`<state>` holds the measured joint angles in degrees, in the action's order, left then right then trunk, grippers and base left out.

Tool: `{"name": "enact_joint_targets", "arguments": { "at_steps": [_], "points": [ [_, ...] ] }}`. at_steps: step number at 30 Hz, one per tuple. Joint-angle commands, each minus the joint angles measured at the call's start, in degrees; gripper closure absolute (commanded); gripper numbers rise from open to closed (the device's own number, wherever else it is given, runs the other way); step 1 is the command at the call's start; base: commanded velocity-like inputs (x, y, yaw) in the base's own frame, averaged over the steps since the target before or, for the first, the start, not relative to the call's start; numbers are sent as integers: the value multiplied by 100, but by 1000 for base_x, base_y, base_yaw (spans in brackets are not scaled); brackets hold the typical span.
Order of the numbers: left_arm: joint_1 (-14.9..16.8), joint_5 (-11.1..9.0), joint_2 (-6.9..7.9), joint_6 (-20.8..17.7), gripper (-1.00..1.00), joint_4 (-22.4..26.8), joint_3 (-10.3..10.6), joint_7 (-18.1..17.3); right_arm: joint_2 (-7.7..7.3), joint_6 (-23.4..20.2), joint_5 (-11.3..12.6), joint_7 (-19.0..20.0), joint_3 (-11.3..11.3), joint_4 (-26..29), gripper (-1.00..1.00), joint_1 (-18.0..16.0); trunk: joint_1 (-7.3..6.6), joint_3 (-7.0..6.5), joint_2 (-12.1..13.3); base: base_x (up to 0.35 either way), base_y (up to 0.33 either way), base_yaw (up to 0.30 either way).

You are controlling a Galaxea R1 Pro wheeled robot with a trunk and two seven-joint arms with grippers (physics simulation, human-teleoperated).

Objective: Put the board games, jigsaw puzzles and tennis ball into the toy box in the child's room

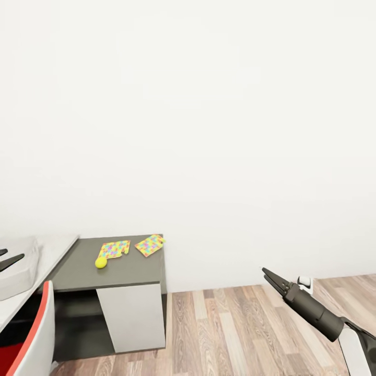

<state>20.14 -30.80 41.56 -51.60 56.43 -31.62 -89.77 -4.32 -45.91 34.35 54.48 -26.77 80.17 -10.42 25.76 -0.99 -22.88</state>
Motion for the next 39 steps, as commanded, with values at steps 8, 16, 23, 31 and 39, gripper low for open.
{"name": "enact_joint_targets", "arguments": {
  "at_steps": [8,16,23,31,39],
  "points": [
    [-1,4,2,-61,-100,0,0,-23,-1,-28,11,10,-3,-25,-100,-4,2,-17,-4,-1,0,-279],
    [-1,4,-33,-61,-100,0,6,-23,-6,-26,10,10,-3,-28,-100,-4,2,-36,-4,0,0,-279],
    [-1,15,-301,-68,-100,64,13,-23,0,-28,10,10,-3,-28,-100,-4,2,-52,-4,0,0,-279],
    [5,119,-583,-75,-100,148,381,-6,1,-28,10,10,-3,-28,-100,-4,2,-71,-4,0,0,-279],
    [23,142,-919,-115,-100,668,1026,862,1,-26,10,10,-3,-28,-100,-4,2,-91,-4,0,0,-279]
  ]
}}
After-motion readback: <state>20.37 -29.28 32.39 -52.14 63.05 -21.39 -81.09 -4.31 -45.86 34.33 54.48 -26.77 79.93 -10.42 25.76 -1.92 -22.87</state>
